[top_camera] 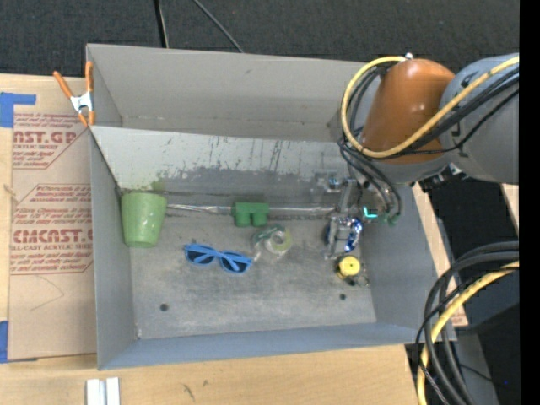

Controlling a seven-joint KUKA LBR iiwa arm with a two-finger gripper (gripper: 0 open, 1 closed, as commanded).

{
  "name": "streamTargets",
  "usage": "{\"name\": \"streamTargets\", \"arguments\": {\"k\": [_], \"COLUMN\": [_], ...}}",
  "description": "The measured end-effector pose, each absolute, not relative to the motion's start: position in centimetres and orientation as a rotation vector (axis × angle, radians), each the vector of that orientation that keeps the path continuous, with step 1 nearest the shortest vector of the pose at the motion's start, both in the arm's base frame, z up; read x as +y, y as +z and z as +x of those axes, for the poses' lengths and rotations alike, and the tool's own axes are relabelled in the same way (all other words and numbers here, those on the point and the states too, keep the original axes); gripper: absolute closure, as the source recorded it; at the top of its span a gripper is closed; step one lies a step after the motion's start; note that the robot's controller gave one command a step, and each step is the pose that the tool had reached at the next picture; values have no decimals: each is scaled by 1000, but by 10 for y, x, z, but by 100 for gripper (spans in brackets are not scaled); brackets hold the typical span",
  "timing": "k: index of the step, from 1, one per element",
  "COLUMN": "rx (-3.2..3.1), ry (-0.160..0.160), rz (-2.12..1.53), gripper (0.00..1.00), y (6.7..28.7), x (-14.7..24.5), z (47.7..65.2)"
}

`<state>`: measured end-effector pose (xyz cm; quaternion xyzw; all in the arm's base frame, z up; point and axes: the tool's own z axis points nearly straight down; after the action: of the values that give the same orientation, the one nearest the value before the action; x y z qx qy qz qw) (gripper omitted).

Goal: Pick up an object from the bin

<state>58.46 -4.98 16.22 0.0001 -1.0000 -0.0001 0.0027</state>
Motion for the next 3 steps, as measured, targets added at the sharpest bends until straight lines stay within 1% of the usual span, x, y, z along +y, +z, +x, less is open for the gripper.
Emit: {"name": "streamTargets", "arguments": {"k": [1, 2, 3], "rx": [-3106, -3133, -3150], "ry": [3, -3, -11], "rz": [453, 255, 262], "gripper": [0, 0, 100], "y": [128, 71, 78], "x": [-130, -131, -125], "z": [541, 562, 568]}}
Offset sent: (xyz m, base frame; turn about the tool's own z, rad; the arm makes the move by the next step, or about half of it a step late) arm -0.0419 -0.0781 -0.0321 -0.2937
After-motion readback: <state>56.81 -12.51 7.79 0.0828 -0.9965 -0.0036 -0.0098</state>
